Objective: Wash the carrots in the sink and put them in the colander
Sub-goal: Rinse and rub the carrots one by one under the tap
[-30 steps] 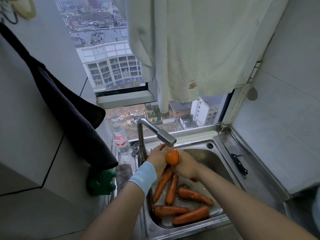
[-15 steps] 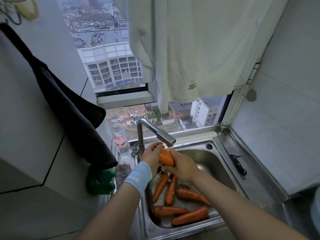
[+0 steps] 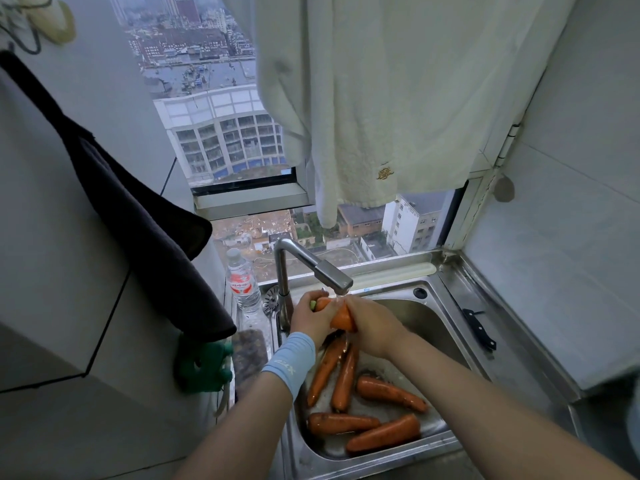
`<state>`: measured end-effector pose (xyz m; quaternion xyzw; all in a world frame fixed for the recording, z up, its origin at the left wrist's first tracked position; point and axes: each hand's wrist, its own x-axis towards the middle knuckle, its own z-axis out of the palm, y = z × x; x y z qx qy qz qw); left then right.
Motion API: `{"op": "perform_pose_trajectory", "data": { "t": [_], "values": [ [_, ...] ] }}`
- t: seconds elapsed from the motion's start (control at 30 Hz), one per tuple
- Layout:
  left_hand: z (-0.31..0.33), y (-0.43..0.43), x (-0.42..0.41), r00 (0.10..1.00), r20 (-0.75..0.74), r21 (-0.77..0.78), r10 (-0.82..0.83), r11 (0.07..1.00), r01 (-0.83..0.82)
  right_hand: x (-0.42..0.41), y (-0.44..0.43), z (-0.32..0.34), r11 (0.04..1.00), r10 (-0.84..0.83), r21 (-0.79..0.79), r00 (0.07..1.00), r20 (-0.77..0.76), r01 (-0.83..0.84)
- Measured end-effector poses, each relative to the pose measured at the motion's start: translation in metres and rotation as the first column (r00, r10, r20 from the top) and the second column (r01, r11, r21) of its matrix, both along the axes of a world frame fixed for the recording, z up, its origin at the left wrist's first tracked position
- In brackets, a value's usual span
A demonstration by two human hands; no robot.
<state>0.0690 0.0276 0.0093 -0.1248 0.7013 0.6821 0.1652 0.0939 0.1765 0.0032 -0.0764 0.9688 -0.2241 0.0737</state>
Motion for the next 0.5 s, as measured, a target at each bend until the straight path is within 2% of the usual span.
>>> {"op": "perform_pose_trajectory", "data": {
  "t": [0.1,0.2,0.27,0.4,0.43,0.5],
  "values": [
    [0.0,-0.007,-0.001,0.988,0.014,0.02,-0.153,0.988,0.152,-0.004,0.003,0.004,0.999,0.023,-0.032,0.988,0.156,-0.019],
    [0.003,-0.011,-0.003,0.981,0.048,0.119,-0.189,0.976,0.182,-0.008,0.007,0.008,1.0,0.008,-0.021,0.983,0.186,-0.004],
    [0.003,-0.008,-0.004,0.985,0.078,0.141,-0.152,0.98,0.14,-0.005,0.006,0.01,1.0,-0.013,-0.011,0.991,0.13,0.015],
    [-0.001,-0.002,-0.007,0.988,0.152,0.148,-0.005,0.989,-0.018,0.003,-0.005,0.009,0.97,-0.036,0.229,0.978,-0.205,0.084],
    [-0.001,-0.002,-0.009,0.989,0.151,0.137,0.014,0.99,-0.035,0.002,-0.008,0.008,0.96,-0.017,0.267,0.971,-0.24,0.083],
    [0.0,-0.007,-0.012,0.992,0.122,0.097,-0.018,0.995,0.007,-0.001,-0.008,0.007,0.97,0.008,0.239,0.977,-0.212,0.044]
  ]
}}
